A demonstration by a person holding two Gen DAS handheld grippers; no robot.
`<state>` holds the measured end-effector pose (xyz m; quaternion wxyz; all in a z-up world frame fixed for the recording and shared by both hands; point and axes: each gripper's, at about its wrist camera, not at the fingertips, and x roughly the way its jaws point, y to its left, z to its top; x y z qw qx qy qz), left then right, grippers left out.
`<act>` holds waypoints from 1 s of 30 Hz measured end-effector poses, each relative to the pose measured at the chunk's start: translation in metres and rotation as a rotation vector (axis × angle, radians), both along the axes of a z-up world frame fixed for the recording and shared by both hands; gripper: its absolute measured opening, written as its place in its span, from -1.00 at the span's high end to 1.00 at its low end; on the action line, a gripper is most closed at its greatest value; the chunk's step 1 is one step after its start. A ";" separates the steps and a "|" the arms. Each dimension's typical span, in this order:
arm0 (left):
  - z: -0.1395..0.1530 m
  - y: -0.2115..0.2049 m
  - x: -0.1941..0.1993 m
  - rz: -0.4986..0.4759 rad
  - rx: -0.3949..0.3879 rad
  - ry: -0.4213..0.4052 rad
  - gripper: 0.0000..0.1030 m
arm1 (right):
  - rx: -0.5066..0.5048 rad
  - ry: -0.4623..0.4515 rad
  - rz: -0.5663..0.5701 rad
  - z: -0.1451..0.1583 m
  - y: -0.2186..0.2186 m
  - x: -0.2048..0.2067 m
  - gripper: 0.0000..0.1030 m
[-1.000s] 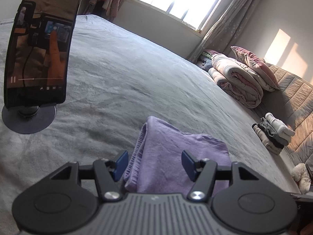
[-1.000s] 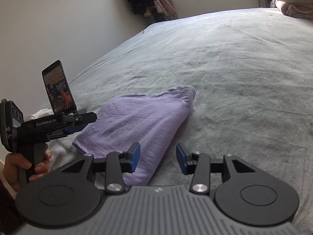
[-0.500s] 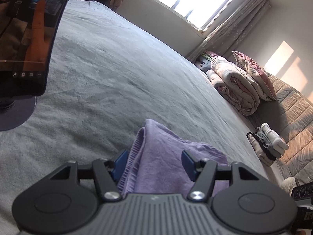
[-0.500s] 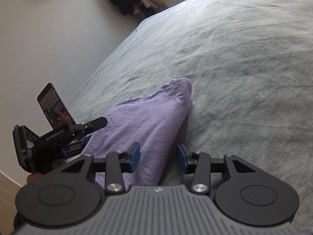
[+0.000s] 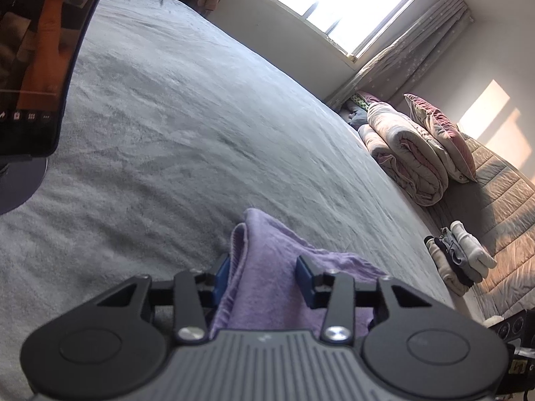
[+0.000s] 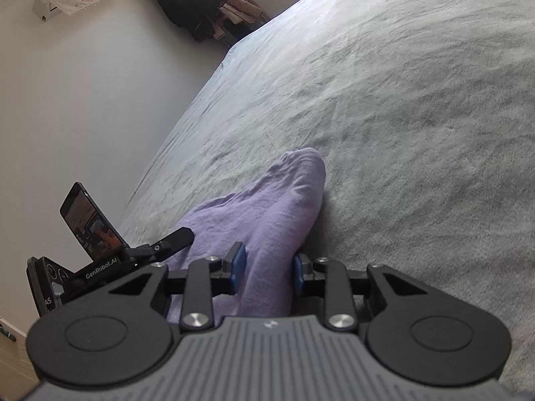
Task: Fold clothes
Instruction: 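Grasp the folded lavender garment's edge with both grippers, then lift the folded garment with both grippers and carry it toward the clothes stack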
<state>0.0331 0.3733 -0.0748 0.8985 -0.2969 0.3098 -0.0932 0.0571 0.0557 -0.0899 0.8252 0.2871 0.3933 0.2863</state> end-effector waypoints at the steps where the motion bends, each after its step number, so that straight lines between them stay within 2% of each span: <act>1: -0.001 0.001 0.001 0.006 -0.004 0.004 0.40 | 0.002 0.001 -0.005 -0.001 0.000 0.001 0.57; 4: -0.001 -0.001 0.003 0.018 -0.016 0.018 0.61 | 0.004 -0.007 -0.009 0.001 0.000 0.002 0.66; 7: 0.001 -0.005 0.002 0.032 -0.006 0.016 0.65 | 0.005 -0.016 -0.011 0.004 -0.001 0.002 0.68; 21: 0.022 -0.019 -0.001 0.068 -0.024 -0.017 0.68 | 0.005 -0.074 -0.027 0.020 -0.007 -0.001 0.71; 30: 0.040 -0.054 0.005 0.034 -0.030 -0.057 0.69 | 0.006 -0.128 -0.078 0.045 -0.040 0.002 0.71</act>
